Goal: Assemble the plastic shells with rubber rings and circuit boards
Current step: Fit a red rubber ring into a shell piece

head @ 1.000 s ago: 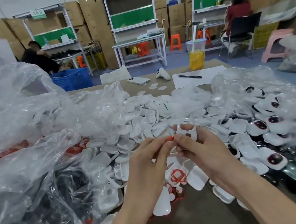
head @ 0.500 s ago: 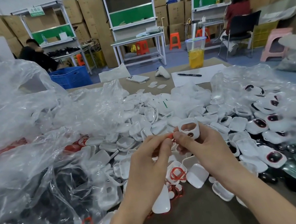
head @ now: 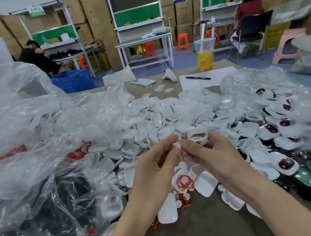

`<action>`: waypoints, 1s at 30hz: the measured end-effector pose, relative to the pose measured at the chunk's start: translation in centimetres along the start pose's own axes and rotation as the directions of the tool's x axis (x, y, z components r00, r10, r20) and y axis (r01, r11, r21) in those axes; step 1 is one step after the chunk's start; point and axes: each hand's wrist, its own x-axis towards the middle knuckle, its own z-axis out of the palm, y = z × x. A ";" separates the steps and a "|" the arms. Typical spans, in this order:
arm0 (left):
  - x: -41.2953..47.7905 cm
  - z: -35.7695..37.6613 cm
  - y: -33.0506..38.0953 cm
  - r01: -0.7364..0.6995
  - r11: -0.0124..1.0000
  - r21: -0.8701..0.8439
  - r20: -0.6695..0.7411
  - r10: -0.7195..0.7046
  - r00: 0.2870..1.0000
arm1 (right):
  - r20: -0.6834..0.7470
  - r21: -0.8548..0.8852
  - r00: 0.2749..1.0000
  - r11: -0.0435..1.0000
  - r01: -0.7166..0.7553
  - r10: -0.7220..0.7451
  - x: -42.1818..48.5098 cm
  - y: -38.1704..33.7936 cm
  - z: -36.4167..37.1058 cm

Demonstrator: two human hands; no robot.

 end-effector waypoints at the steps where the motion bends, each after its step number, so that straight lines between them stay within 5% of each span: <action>1: 0.0 0.0 0.0 0.002 1.000 0.000 0.006 -0.002 1.000 | 0.020 -0.006 1.000 1.000 -0.002 0.003 -0.1 0.0 0.1; 18: 0.0 0.0 -0.2 0.012 1.000 0.013 -0.027 -0.012 1.000 | 0.041 -0.253 0.990 0.958 0.139 -0.133 -0.2 -0.1 0.1; 30: 0.5 -0.8 0.1 0.277 0.872 -0.404 0.099 -0.260 0.961 | 0.015 -0.154 0.996 0.984 0.090 -0.089 0.4 0.3 -0.4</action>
